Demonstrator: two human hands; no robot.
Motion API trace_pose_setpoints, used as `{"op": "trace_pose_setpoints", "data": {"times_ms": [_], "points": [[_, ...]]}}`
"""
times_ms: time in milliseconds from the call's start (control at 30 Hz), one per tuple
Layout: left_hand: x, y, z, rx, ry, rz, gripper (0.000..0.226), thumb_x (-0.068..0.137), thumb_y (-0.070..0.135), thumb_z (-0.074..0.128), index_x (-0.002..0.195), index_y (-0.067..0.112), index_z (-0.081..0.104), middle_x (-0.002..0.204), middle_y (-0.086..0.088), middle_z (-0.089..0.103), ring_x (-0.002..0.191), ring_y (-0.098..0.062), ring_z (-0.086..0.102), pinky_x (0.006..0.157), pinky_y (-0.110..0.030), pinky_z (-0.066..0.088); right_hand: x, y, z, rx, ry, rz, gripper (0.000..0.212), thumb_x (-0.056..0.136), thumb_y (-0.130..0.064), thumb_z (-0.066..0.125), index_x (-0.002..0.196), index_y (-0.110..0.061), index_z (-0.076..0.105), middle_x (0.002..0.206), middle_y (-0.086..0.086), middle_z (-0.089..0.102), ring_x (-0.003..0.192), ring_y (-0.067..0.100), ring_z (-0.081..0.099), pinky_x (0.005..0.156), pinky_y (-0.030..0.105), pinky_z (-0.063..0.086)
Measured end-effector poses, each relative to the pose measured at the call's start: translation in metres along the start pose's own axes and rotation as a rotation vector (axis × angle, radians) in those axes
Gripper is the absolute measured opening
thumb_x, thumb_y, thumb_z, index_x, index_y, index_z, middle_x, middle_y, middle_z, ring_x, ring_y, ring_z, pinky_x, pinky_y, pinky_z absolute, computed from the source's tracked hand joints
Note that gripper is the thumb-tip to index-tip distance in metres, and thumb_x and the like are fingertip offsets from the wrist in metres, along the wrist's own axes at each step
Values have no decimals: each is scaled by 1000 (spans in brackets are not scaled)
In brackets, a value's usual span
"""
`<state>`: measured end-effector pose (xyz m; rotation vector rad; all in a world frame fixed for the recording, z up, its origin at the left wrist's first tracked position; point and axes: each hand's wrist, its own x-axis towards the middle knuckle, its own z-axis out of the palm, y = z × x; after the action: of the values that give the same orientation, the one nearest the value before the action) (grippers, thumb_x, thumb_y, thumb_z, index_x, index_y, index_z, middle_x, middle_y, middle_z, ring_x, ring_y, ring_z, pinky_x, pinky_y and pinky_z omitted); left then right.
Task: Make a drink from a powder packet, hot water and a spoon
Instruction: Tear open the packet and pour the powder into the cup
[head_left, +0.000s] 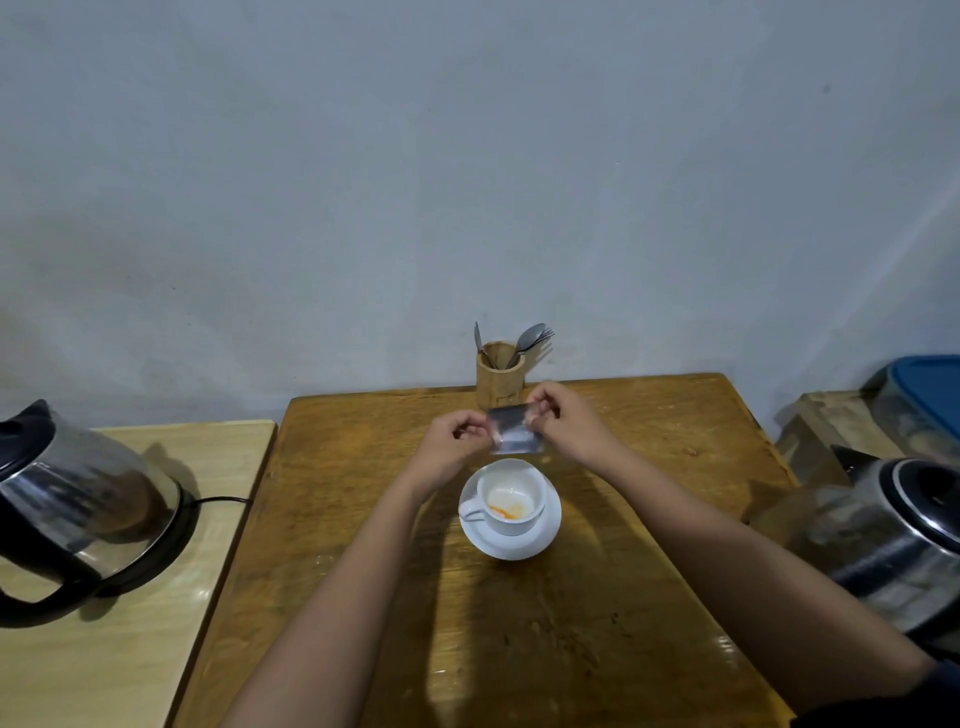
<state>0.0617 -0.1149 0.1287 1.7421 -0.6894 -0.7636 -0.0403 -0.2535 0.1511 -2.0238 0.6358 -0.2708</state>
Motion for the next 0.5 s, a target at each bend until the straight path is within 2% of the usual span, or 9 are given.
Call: {"op": "trace_pose_setpoints", "data": {"times_ms": [67,167,333,400,500], "points": [[-3,-3,-6,-44,29,-30,22,80,8,67,102,5,63,88,-4,61,81,-14,57,75,-21,51,1,-2,4,61,10,41,13,85,-3,57,82,-15,53,72,-1,53,65,16,50,60,27,44],[-9,-9,-16,-176,58,-98,15,82,5,65,96,9,64,85,-4,63,80,-15,60,77,-25,53,2,-3,16,85,-16,84,18,84,-3,58,81,-19,51,75,1,54,68,16,53,62,29,48],[-22,-28,-38,-246,159,-139,10,84,3,61,92,8,64,79,-5,63,71,-14,60,68,-23,53,-3,-5,46,14,-163,93,25,83,-3,60,74,-22,46,70,1,54,68,18,57,67,35,50],[-29,-37,-44,-248,235,-154,9,83,2,62,86,11,64,74,-4,62,67,-15,58,67,-25,51,-8,-4,62,15,-208,88,25,84,-5,59,72,-23,46,68,0,55,64,16,57,62,30,47],[-43,-55,-52,-261,331,-168,14,81,-2,63,83,12,62,69,-3,58,62,-11,56,57,-15,51,-17,-2,88,40,-242,85,24,87,-7,54,70,-22,47,64,1,59,54,10,54,54,23,44]]}}
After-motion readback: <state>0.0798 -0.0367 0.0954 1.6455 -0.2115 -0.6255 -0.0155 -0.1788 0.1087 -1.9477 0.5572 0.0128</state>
